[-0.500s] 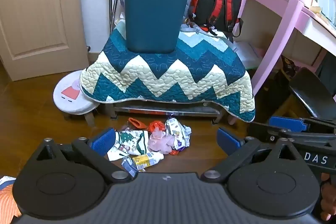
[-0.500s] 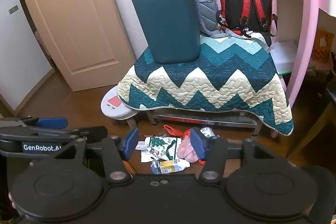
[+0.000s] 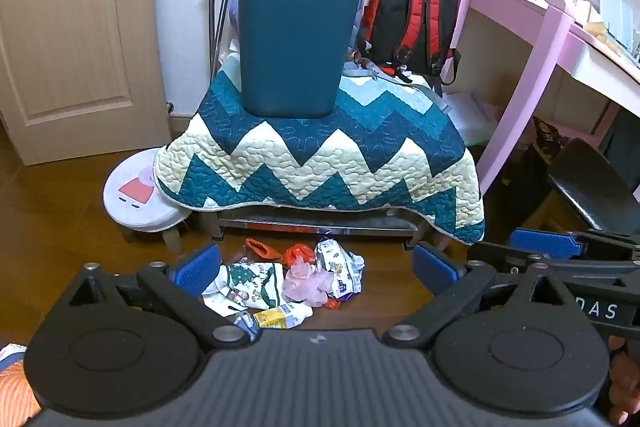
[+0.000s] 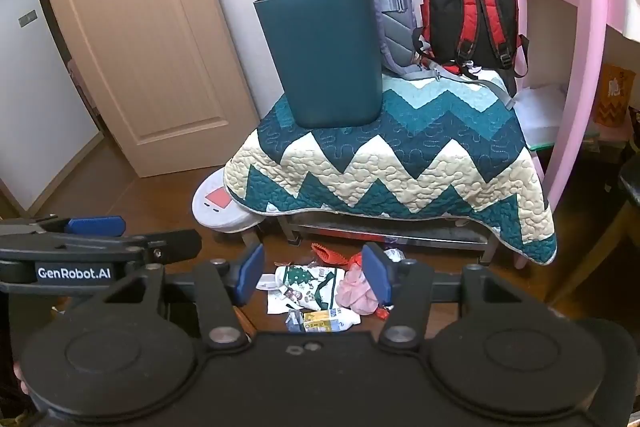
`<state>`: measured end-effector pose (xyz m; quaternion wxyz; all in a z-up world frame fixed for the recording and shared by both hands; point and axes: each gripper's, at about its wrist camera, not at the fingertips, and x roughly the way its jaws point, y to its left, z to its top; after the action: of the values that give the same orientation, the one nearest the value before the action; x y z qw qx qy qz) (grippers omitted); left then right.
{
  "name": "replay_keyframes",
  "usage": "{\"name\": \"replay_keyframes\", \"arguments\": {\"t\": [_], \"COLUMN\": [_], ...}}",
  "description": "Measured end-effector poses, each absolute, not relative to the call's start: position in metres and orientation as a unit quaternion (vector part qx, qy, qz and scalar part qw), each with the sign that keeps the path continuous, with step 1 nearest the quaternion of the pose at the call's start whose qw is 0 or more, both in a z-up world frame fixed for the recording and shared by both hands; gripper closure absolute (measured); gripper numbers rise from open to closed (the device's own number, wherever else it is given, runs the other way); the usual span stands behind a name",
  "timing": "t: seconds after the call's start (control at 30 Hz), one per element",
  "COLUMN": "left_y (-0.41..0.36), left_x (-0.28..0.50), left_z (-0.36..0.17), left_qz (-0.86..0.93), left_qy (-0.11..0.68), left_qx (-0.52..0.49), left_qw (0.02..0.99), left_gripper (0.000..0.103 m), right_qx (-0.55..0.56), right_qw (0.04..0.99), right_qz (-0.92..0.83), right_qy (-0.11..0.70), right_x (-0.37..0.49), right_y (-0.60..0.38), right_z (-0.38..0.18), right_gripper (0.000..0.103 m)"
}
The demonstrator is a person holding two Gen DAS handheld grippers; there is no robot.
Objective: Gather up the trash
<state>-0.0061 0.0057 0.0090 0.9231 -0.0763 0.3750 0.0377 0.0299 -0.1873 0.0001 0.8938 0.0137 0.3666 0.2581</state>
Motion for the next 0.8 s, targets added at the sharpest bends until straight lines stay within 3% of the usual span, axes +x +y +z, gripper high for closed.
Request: {"name": "replay_keyframes", "arguments": {"t": [0.8], "left_y": [0.0058], "left_x": [-0.0068], "left_z": [0.0144], "left_qz": [0.037], "left_qy": [0.370], "left_qx": [-0.082], "left_qw": [0.925], "left_gripper": [0.000], "right_qx": [0.003], "right_qw": [0.898], "right_qz": [0.259], "right_qy": [0.357], "right_x": [0.0300], "right_y": [-0.1872], "right_z": [0.0018], "right_gripper": [0.049]}}
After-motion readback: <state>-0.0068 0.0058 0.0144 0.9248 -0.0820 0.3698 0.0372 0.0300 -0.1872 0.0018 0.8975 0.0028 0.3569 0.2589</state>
